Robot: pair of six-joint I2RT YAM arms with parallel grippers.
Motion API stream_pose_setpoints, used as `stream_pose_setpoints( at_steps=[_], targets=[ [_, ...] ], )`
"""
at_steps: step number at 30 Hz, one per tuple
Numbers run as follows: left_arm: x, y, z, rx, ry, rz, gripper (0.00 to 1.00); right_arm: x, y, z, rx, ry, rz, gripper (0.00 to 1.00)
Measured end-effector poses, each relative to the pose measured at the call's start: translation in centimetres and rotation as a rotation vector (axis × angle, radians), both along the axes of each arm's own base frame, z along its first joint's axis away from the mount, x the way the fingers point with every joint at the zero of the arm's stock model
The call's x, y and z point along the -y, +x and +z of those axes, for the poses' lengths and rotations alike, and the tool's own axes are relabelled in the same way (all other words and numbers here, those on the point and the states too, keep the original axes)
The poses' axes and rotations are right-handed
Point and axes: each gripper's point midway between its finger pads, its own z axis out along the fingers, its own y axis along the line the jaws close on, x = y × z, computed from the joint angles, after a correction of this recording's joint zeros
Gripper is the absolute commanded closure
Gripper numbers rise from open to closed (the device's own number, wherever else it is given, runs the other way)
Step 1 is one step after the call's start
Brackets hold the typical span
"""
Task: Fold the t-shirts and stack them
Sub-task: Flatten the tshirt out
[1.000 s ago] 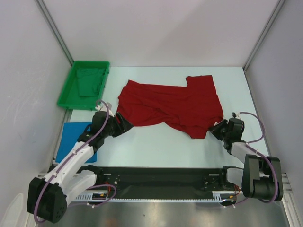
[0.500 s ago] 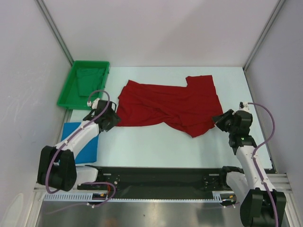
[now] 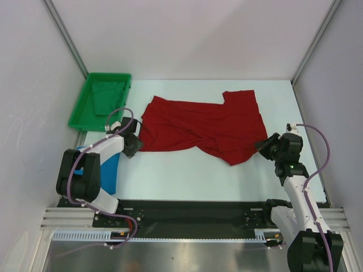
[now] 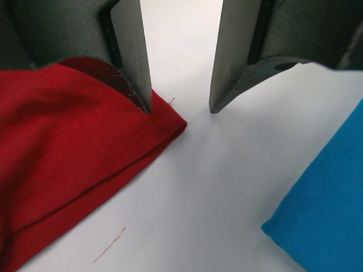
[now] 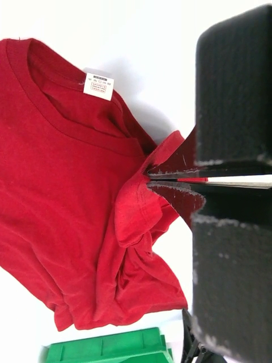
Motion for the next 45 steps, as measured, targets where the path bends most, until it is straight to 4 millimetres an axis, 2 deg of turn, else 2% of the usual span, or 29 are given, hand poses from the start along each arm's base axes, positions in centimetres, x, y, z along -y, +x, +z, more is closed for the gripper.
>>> stream_pose_setpoints(
  at_steps=[9,14,16,17,20,22,26,29,32,34,39,42,45],
  targets=[
    [0.0,0.7,-0.5,-0.001,0.000,0.027,0.50,0.1,0.0,-0.2,-0.005,-0.011,0.006,1.00],
    [0.0,1.3,-0.6,0.014,0.002,0.030,0.55,0.1,0.0,-0.2,-0.005,-0.011,0.005,1.00],
    [0.1,1.8,-0.6,0.028,0.000,0.031,0.60,0.1,0.0,-0.2,-0.004,-0.011,0.005,1.00],
    [0.1,2.0,-0.6,0.032,-0.001,0.030,0.67,0.1,-0.1,-0.1,-0.003,-0.011,0.005,1.00],
    [0.1,2.3,-0.7,0.039,-0.002,0.035,0.79,0.2,-0.2,0.0,0.000,-0.014,0.000,1.00],
    [0.1,2.4,-0.7,0.044,-0.005,0.035,1.00,0.2,-0.3,0.2,0.006,-0.017,-0.004,1.00],
    [0.2,2.4,-0.6,0.057,-0.014,0.024,1.00,0.4,0.0,1.2,0.021,-0.017,-0.013,1.00],
    [0.2,2.1,0.2,0.075,-0.011,-0.003,1.00,0.6,0.5,3.0,0.051,-0.014,-0.030,1.00],
    [0.2,2.6,3.9,0.170,-0.004,-0.049,1.00,1.2,1.7,6.4,0.099,-0.013,-0.056,1.00],
    [0.3,3.5,8.0,0.275,0.004,-0.082,1.00,2.0,3.1,10.5,0.173,-0.020,-0.079,1.00],
    [0.5,6.3,22.3,0.627,0.027,-0.146,1.00,3.9,4.5,21.2,0.381,-0.064,-0.144,1.00],
    [0.5,6.2,30.5,0.822,0.051,-0.184,0.99,4.8,4.1,27.8,0.511,-0.109,-0.177,1.00],
    [0.5,4.9,38.1,1.004,0.085,-0.237,1.00,5.3,2.8,32.8,0.619,-0.151,-0.201,1.00]
  ],
)
